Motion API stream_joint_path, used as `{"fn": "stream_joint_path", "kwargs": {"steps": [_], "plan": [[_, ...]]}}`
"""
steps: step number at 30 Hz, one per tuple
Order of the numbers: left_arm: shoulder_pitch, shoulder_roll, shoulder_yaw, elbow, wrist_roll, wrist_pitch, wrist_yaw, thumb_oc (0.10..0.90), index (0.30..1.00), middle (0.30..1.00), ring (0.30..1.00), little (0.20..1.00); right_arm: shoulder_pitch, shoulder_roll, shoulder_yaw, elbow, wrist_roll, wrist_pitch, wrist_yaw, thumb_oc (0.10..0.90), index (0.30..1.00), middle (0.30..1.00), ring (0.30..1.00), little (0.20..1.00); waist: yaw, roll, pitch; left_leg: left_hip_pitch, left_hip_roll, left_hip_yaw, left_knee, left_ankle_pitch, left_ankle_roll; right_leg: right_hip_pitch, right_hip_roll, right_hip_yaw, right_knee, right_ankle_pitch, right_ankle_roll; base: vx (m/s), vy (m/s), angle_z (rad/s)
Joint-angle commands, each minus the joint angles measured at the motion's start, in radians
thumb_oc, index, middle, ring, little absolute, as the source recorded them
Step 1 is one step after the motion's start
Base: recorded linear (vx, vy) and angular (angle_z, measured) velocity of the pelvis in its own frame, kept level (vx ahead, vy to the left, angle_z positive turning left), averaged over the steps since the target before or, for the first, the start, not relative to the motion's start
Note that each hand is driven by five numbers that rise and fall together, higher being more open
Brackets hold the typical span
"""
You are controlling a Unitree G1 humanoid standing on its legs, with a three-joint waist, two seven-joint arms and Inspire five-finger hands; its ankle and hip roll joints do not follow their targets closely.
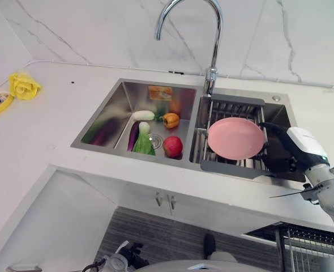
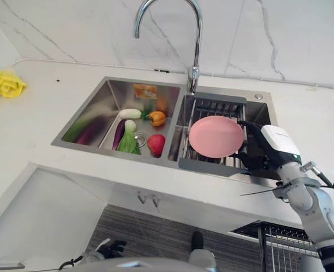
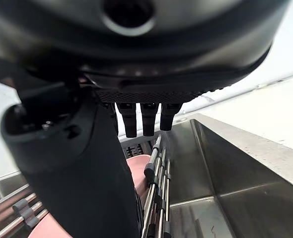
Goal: Place the dishes in the dishwasher.
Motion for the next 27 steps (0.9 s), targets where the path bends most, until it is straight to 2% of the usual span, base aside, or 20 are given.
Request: {"fn": "stream_joint_path", "kwargs": {"steps": [1,11,16,22,23,26,27], "plan": [[-0.024,0.057,-0.032,0.113,0.029,-0.020,-0.027,0.800,0.900,0.900,0.900,0.900,-0.100,-0.034,0.039,0.001,0.059,-0.071,0.003,0.800,0.900,0.900,0.900,0.900,0.027,-0.095,-0.048,0.013,-0.026,0.016,0.002,-0.026,0.001,0.117,-0.024,0.017,0.018,-0.158,0.058,0.00,0.000,0.00],[-0.025,0.051,-0.043,0.124,0.025,-0.025,-0.025,0.800,0.900,0.900,0.900,0.900,-0.168,-0.039,0.194,0.002,-0.029,-0.088,-0.003,0.800,0.900,0.900,0.900,0.900,0.043,-0.093,-0.048,0.007,-0.024,0.002,0.002,-0.023,-0.003,0.123,-0.027,0.000,0.018,-0.163,0.057,0.00,-0.006,0.03],[-0.027,0.054,-0.045,0.122,0.025,-0.026,-0.021,0.800,0.900,0.900,0.900,0.900,-0.198,-0.077,0.262,-0.022,-0.083,-0.102,-0.005,0.800,0.900,0.900,0.900,0.900,0.049,-0.091,-0.048,0.006,-0.021,-0.006,0.002,-0.020,-0.005,0.128,-0.027,-0.008,0.018,-0.167,0.056,0.00,-0.007,0.03],[-0.025,0.055,-0.051,0.127,0.026,-0.030,-0.014,0.800,0.900,0.900,0.900,0.900,-0.253,-0.149,0.350,-0.028,-0.199,-0.110,-0.050,0.800,0.900,0.900,0.900,0.900,0.053,-0.092,-0.049,0.006,-0.020,-0.008,0.002,-0.020,-0.007,0.131,-0.028,-0.011,0.018,-0.168,0.058,0.00,-0.001,0.01],[-0.024,0.055,-0.056,0.128,0.024,-0.030,-0.011,0.800,0.900,0.900,0.900,0.900,-0.276,-0.167,0.384,-0.013,-0.254,-0.104,-0.072,0.800,0.900,0.900,0.900,0.900,0.056,-0.092,-0.049,0.006,-0.019,-0.007,0.002,-0.020,-0.008,0.131,-0.028,-0.012,0.018,-0.168,0.058,0.00,-0.003,0.04],[-0.025,0.053,-0.056,0.127,0.023,-0.031,-0.008,0.800,0.900,0.900,0.900,0.900,-0.290,-0.168,0.406,0.000,-0.281,-0.099,-0.088,0.800,0.900,0.900,0.900,0.900,0.054,-0.092,-0.049,0.006,-0.018,-0.007,0.002,-0.021,-0.008,0.131,-0.028,-0.011,0.018,-0.168,0.058,0.00,-0.001,0.01],[-0.028,0.050,-0.058,0.124,0.020,-0.031,-0.003,0.800,0.900,0.900,0.900,0.900,-0.299,-0.166,0.425,0.016,-0.330,-0.082,-0.108,0.800,0.900,0.900,0.900,0.900,0.054,-0.092,-0.049,0.006,-0.018,-0.005,0.002,-0.021,-0.008,0.131,-0.028,-0.009,0.018,-0.169,0.058,0.00,0.000,0.00]]}}
